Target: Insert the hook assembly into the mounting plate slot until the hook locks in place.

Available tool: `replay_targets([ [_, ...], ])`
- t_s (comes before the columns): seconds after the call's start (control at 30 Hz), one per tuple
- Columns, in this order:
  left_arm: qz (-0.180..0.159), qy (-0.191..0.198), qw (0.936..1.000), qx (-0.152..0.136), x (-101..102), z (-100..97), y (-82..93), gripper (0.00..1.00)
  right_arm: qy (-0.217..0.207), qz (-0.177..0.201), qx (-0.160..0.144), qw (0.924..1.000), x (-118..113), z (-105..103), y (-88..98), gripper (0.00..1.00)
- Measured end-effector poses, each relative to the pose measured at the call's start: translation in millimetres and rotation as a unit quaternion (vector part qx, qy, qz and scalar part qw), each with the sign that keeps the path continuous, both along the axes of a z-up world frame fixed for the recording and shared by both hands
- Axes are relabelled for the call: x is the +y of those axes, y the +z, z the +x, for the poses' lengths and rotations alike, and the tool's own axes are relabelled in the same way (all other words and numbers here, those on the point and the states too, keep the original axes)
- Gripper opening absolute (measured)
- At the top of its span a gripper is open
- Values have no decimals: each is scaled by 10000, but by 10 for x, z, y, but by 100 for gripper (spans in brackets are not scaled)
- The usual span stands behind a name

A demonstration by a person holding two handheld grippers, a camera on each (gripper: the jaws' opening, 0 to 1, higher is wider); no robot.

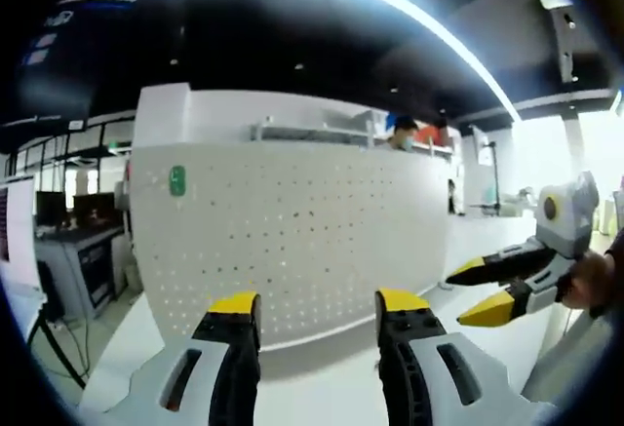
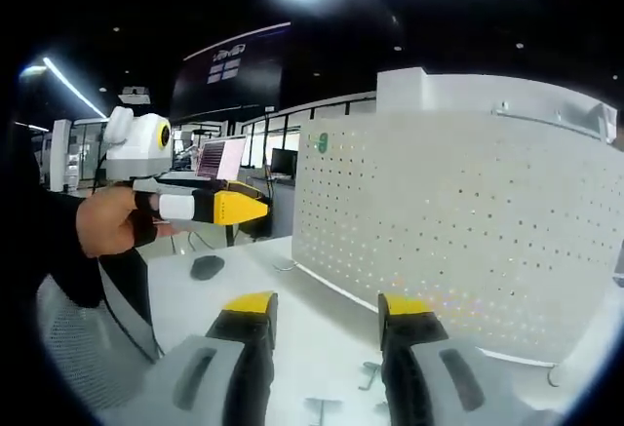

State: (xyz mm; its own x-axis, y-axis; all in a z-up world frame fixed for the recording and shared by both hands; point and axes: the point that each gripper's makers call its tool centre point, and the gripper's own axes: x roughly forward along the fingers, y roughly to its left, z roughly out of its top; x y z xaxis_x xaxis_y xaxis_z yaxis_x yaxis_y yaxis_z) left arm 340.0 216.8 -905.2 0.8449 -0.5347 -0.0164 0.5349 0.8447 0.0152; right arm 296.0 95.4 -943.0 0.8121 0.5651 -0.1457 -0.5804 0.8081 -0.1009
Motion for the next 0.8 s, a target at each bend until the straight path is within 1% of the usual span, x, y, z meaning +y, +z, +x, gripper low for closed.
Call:
replay_targets([
  [0.17, 39, -16, 10000, -26, 5, -15, -55, 48, 43, -39, 41, 10000, 24, -3, -32, 40],
  [0.23, 45, -41, 10000, 24, -3, -17, -88, 47, 56, -62, 61, 9999, 31, -4, -47, 39],
  [0.4, 104, -68, 9999, -18, -10, -18, -89, 47, 81, -84, 87, 9999, 44, -4, -66, 39],
  [0.63, 154, -159, 9997, 42, -26, -24, -142, 46, 85, -106, 100, 9999, 46, 2, -75, 39],
  [0.8, 148, -188, 9997, 16, -30, -30, -127, 46, 65, -128, 160, 9998, 22, 42, -115, 39],
])
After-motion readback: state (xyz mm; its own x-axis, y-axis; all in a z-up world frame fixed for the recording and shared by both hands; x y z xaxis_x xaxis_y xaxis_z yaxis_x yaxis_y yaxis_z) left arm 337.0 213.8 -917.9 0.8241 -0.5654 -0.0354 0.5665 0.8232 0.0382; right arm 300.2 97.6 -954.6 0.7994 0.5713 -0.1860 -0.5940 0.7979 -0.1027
